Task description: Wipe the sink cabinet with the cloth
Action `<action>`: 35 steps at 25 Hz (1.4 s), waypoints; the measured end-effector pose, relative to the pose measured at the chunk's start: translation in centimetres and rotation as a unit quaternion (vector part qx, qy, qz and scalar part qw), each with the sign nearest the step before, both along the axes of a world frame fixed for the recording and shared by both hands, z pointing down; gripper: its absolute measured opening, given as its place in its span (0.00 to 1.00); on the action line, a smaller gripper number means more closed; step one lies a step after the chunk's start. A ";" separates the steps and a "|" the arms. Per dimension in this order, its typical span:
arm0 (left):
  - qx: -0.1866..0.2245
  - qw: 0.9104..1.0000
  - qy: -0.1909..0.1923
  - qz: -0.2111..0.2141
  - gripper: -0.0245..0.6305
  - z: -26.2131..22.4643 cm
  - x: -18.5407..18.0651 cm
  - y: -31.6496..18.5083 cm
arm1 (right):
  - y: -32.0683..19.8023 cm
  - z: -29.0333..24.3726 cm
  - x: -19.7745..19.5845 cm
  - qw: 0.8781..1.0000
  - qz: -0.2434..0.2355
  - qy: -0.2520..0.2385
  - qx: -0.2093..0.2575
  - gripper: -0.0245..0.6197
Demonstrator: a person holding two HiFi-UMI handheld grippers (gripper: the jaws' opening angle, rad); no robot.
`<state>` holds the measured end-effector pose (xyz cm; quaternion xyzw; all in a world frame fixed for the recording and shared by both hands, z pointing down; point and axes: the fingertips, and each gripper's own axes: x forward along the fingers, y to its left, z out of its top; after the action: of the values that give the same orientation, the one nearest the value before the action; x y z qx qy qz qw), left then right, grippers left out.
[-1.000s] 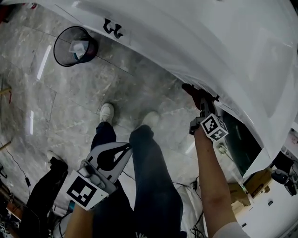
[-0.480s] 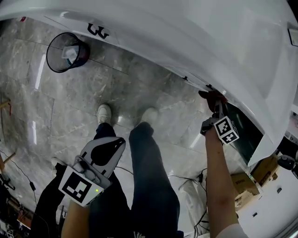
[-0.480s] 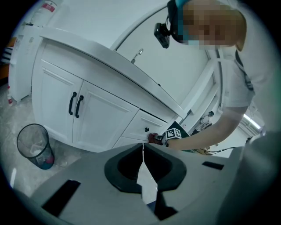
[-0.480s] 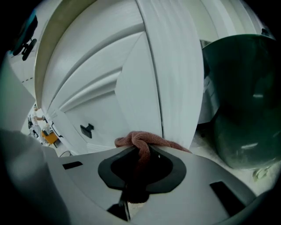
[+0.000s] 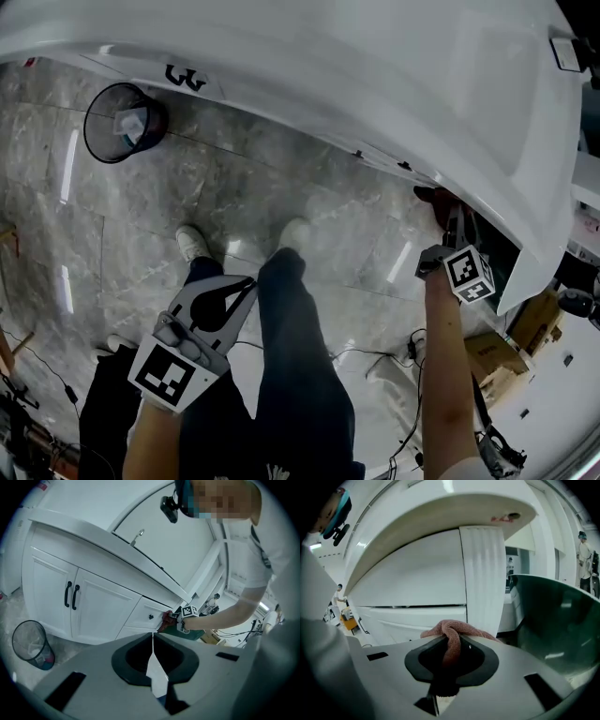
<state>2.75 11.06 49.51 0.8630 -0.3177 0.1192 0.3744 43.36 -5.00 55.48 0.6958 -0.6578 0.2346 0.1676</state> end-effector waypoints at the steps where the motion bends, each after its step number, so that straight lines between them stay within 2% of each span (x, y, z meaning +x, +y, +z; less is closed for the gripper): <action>1: 0.002 1.000 0.002 0.003 0.06 -0.1 -0.2 0.1 | -0.1 -0.6 -0.2 1.000 0.000 0.007 0.001 0.15; 8: 0.016 1.000 0.009 0.002 0.06 -0.9 -2.1 0.2 | -0.3 -2.0 -1.9 0.999 0.016 0.031 0.003 0.15; 12: 0.016 1.000 0.013 -0.010 0.06 -1.2 -3.3 0.2 | -0.8 -2.3 -4.7 0.999 -0.006 0.038 0.006 0.14; 20: 0.009 0.999 0.016 -0.030 0.06 -0.9 -5.5 1.3 | -2.2 -2.7 -11.1 0.999 -0.034 -0.005 0.017 0.15; 29: 0.001 0.998 0.016 -0.062 0.06 -0.4 -7.8 1.8 | -3.9 -0.8 -21.5 0.992 -0.119 -0.044 0.018 0.15; 32: -0.006 0.998 0.010 -0.068 0.06 0.0 -8.3 2.2 | -4.2 0.6 -22.9 0.992 -0.107 -0.071 0.015 0.14; 35: -0.012 0.998 0.007 -0.066 0.06 0.3 -8.3 2.2 | -4.1 1.7 -23.0 0.992 -0.101 -0.077 0.018 0.14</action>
<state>-5.54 13.27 49.86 0.8366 -0.3697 0.0916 0.3938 20.34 -9.10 57.15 0.6089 -0.7394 0.2576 0.1269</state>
